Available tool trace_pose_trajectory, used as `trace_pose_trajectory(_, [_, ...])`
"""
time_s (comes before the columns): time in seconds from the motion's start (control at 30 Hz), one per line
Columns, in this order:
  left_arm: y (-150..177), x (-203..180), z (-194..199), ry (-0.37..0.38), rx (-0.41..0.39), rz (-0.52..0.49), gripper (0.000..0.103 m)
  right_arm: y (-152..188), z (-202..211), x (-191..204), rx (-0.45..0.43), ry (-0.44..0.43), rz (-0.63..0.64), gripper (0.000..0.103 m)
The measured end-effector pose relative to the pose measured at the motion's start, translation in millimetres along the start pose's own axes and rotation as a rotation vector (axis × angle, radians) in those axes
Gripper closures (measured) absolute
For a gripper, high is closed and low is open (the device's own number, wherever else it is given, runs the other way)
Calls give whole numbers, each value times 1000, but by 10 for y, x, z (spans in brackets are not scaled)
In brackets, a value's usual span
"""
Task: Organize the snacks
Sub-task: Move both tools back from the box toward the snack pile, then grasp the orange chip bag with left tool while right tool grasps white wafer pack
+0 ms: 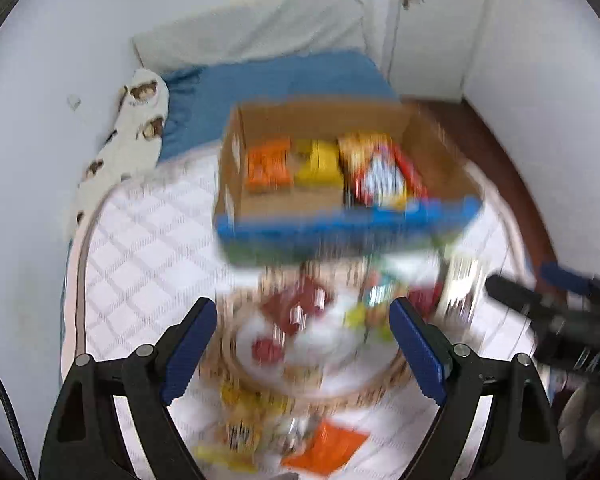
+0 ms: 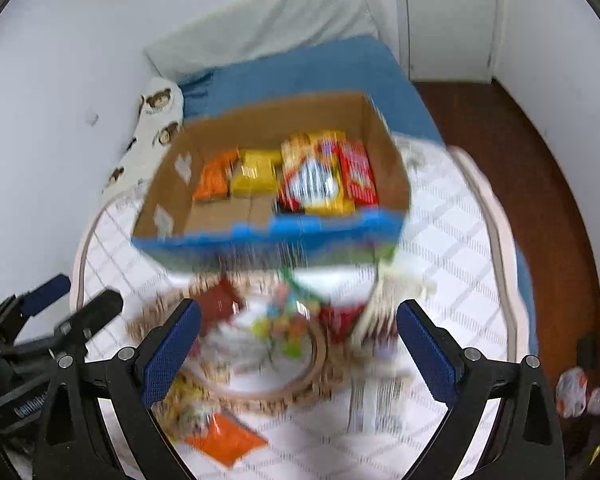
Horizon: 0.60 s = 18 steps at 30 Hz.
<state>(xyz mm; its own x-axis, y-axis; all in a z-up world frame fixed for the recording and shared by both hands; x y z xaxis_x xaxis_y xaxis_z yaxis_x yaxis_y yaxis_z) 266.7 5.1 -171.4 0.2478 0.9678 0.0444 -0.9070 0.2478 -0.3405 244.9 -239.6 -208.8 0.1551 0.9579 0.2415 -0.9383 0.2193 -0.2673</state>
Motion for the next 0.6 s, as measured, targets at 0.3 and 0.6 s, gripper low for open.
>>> trace_pose_trajectory(0.3, [1637,-230,-912,-6,384,-248,15,1029,-595,-575,181,54,-102,3])
trace_pose_trajectory(0.6, [1849,-583,-1454,-86,474,-413,46,1166,-1191,-879,269,175,-68,12])
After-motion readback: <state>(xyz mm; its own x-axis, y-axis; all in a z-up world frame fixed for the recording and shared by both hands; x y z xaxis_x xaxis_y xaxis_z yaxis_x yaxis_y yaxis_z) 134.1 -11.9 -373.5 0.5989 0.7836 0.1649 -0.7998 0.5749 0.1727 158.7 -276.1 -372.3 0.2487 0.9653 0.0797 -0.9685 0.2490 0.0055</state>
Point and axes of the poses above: each gripper's, at about its wrist camera, not at the fingertips, and z roughly against the way its jaws point, x to its left, y to its underside, the point moved 10 cm from there along -z, roughly the way its jaws point, and after that the axes turned 4 degrees about x, right-handed, at the moved point
